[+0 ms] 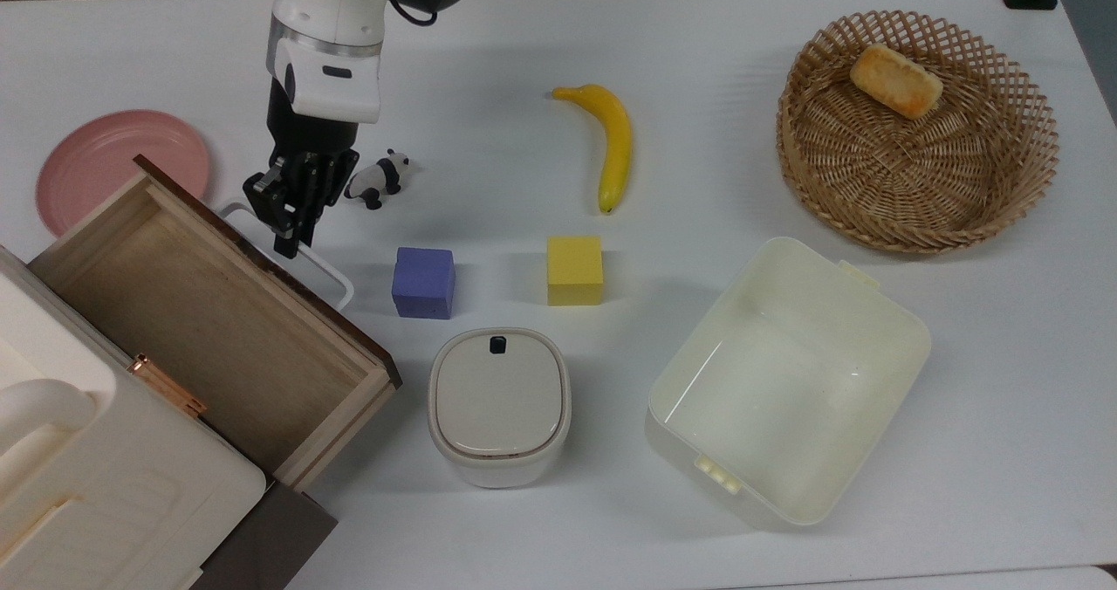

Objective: Open the drawer

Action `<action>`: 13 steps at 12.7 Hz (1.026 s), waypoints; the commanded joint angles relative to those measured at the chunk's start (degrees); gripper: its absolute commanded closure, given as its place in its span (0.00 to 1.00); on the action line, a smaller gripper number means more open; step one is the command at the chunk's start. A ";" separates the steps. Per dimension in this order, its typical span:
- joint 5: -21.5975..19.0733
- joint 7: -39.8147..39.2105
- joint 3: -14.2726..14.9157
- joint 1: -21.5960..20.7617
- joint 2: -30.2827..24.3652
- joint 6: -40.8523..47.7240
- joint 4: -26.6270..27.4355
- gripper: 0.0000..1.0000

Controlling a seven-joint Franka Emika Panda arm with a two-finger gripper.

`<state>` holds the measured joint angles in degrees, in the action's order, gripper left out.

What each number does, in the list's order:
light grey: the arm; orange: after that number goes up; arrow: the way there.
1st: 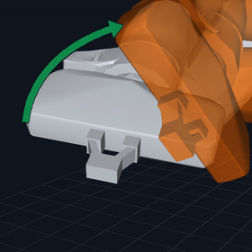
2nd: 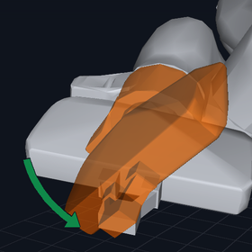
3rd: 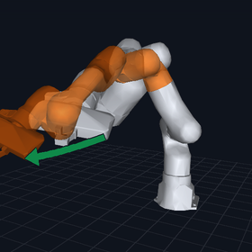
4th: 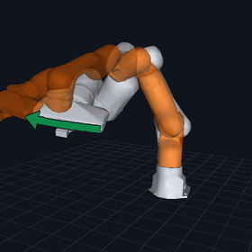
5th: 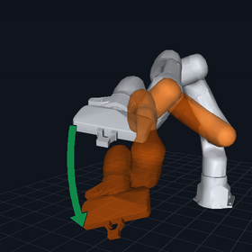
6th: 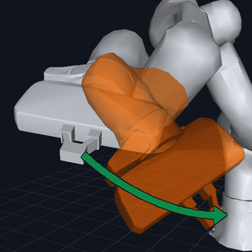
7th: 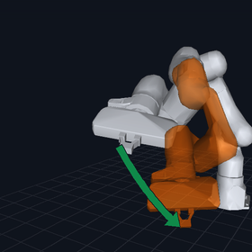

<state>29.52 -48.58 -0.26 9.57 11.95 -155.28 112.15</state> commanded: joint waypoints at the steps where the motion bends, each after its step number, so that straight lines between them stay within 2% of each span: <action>1: 0.72 1.29 0.17 -2.36 -2.89 0.86 2.55 0.26; 2: 0.72 1.29 0.09 -2.36 -2.89 1.47 2.37 0.17; 5: -0.07 2.95 -0.35 -2.80 -3.94 6.54 0.80 0.17; 6: -0.25 8.27 -1.22 -3.58 -4.47 11.01 -0.86 0.17; 8: -4.71 16.47 -2.46 -7.00 -4.91 21.81 -4.99 0.16; 10: -14.62 20.69 -2.38 -9.82 -6.49 32.36 -9.21 0.13; 12: -17.47 25.26 -2.38 -10.36 -7.64 38.10 -11.24 0.12; 13: -18.26 28.25 -2.38 -10.36 -8.42 39.69 -11.51 0.00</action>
<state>15.00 -27.41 -3.11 -0.12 5.85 -122.14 102.44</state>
